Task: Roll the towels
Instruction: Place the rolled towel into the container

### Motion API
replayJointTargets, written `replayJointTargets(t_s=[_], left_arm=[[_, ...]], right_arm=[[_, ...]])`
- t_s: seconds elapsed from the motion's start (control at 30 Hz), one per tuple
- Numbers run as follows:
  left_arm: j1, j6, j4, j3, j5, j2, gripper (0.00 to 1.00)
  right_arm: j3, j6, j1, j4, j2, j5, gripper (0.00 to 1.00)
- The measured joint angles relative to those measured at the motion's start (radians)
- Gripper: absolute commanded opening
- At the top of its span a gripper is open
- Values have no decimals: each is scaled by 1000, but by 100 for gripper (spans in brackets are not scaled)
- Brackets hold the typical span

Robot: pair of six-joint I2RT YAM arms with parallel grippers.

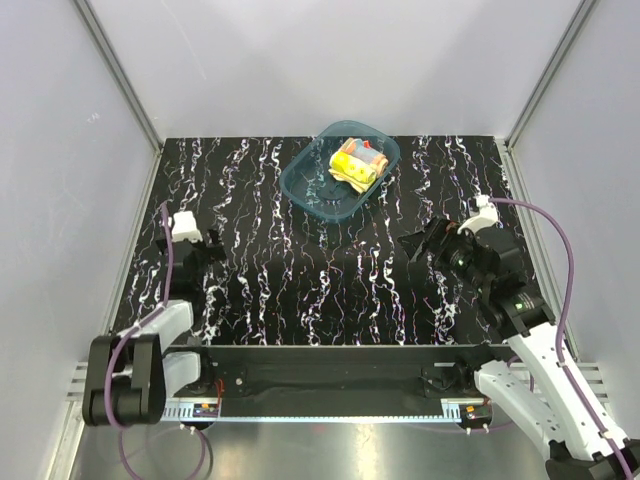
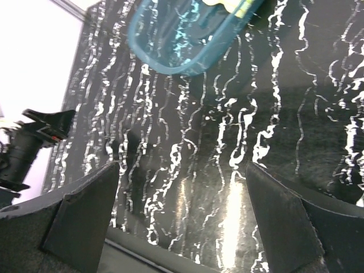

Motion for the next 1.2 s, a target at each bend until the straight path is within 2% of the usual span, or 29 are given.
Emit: replayJointTargets(t_s=[0.17,0.27,0.37,0.67,0.8,1.0,1.2], left_arm=[[19,-3,89,0,51,78,99],[19,6,234,-40,80,96,99],[19,16,404,-103,92,184,99],[16,25,397,-55,93,225,99],[2,27,398,-53,85,225,99],[-5,27,398,-53,82,225,99],[-5,27,398,-53,82,225,99]], right_arm=[[0,-17,0,3,38,13,99],[0,-16,0,9,64,12,100],[-8,-15,0,27,86,12,100],[-151,-77,0,211,82,43,100],[-197,-164,0,292,103,51,100],[-230,-275,-1,451,180,160,100],[-336,-395,-38,641,254,249,100]])
